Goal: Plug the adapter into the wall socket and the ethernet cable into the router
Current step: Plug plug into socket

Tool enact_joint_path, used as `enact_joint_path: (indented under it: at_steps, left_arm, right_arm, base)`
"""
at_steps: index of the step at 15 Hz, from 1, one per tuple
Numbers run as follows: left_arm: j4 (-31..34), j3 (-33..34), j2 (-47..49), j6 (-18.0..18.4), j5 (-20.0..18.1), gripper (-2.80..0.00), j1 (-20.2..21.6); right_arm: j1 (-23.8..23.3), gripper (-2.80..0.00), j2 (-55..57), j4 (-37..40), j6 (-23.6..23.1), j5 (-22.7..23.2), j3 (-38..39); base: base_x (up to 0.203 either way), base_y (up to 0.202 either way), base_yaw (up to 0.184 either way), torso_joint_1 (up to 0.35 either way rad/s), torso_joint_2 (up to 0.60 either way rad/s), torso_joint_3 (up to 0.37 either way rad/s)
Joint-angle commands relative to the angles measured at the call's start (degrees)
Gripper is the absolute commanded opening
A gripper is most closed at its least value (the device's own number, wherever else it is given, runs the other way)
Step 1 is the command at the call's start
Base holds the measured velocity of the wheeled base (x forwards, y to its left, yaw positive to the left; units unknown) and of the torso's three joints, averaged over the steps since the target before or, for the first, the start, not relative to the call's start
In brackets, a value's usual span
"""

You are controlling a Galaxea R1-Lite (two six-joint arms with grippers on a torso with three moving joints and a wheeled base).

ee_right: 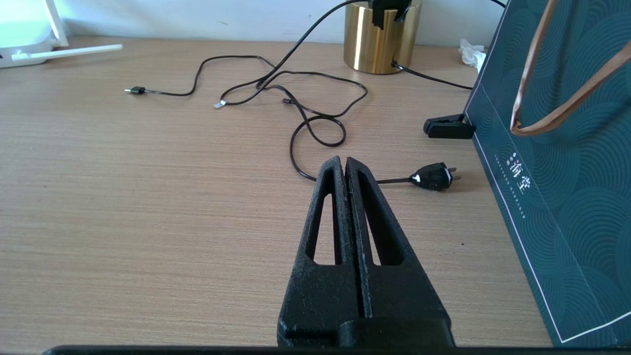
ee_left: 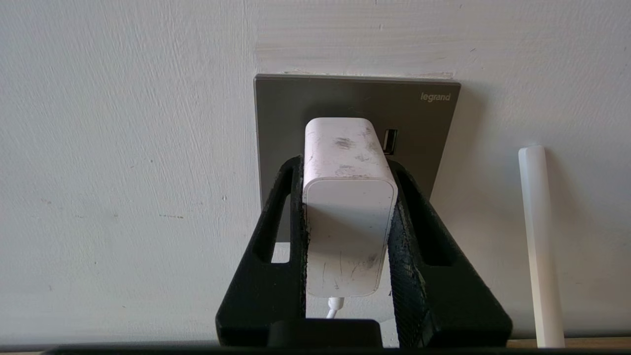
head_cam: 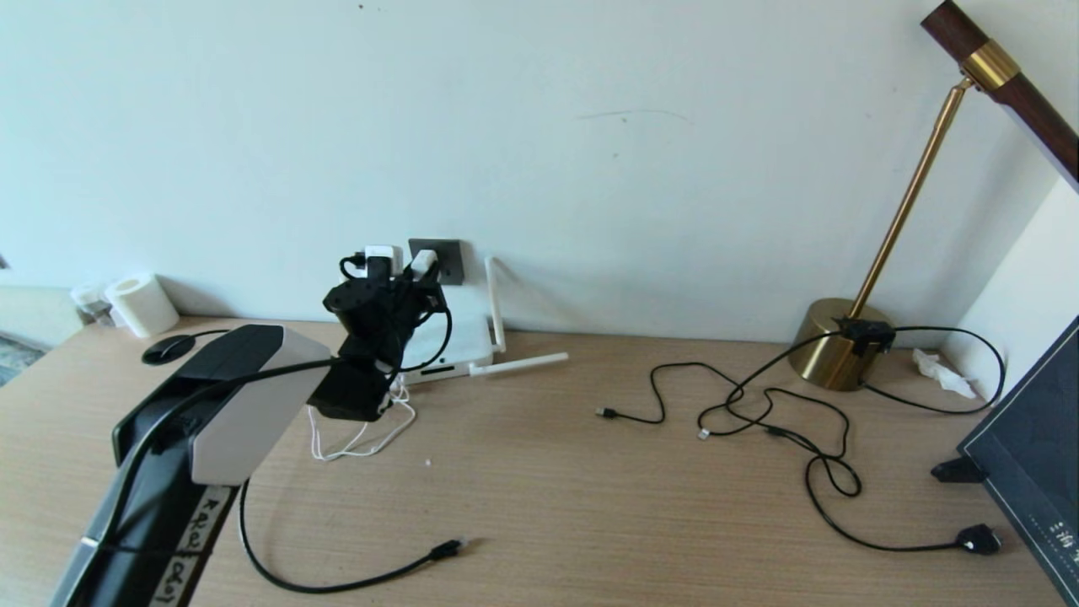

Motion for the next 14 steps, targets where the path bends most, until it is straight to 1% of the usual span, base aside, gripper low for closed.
enact_joint_path:
  at_steps: [1, 4, 14]
  left_arm:
    - [-0.1, 0.0, -0.1, 0.0, -0.1, -2.80, -0.3]
    - [-0.1, 0.0, -0.1, 0.0, 1.0, -2.80, -0.4]
    - [-0.6, 1.5, -1.0, 0.0, 1.0, -2.80, -0.4]
  right_arm:
    - [0.0, -2.80, 0.0, 0.0, 0.0, 0.0, 0.0]
    - [0.0, -2.80, 0.0, 0.0, 0.0, 0.0, 0.0]
    - [0.0, -2.80, 0.0, 0.0, 0.0, 0.0, 0.0]
  base:
    - [0.000, 0.000, 0.000, 0.000, 0.00, 0.000]
    - [0.000, 0.000, 0.000, 0.000, 0.00, 0.000]
    - [0.000, 0.000, 0.000, 0.000, 0.00, 0.000]
